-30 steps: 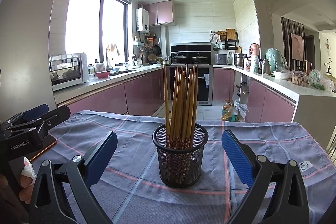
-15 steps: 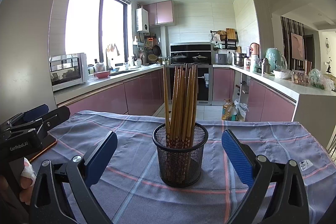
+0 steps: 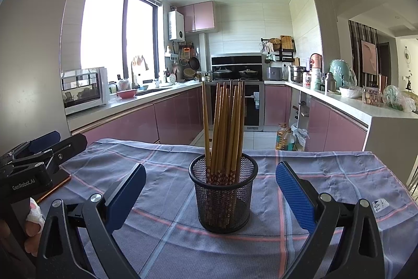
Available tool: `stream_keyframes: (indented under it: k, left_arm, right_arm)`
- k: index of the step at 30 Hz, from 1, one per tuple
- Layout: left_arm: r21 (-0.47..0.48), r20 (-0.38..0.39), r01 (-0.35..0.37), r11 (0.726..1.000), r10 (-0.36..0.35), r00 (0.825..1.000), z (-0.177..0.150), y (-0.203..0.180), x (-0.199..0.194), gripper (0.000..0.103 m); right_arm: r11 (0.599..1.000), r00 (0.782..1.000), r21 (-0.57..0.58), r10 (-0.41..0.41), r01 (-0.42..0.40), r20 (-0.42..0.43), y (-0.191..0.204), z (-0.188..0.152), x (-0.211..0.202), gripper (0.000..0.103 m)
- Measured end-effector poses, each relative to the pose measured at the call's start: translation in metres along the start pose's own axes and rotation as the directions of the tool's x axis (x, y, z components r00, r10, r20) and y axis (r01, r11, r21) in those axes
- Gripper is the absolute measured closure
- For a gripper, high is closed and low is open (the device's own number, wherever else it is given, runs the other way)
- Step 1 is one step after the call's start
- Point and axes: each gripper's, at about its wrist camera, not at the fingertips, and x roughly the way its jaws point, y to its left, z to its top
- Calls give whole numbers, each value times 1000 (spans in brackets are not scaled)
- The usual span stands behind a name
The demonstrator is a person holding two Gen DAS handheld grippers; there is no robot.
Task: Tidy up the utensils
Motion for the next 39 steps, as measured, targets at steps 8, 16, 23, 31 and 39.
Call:
stream_keyframes:
  k: [8,16,23,31,39]
  left_arm:
    - [1,0,0,1000,0,1000,0,0,0,5]
    - [1,0,0,1000,0,1000,0,-1,0,5]
    - [1,0,0,1000,0,1000,-1,0,0,5]
    - [2,-2,3,1000,-3,1000,-1,-1,-1,5]
    - [2,-5,4,1000,-4,1000,-2,-1,0,5]
  right_arm:
    - [1000,1000,4,-1,1,3,0,0,-1,7]
    - [1000,1000,6,-1,1,3,-1,0,-2,7]
    - [1000,1000,7,-4,4,4,0,0,-1,7]
    - [1000,1000,10,-4,4,4,0,-1,-1,7]
    - [1000,1000,10,-4,4,3,0,-1,0,7]
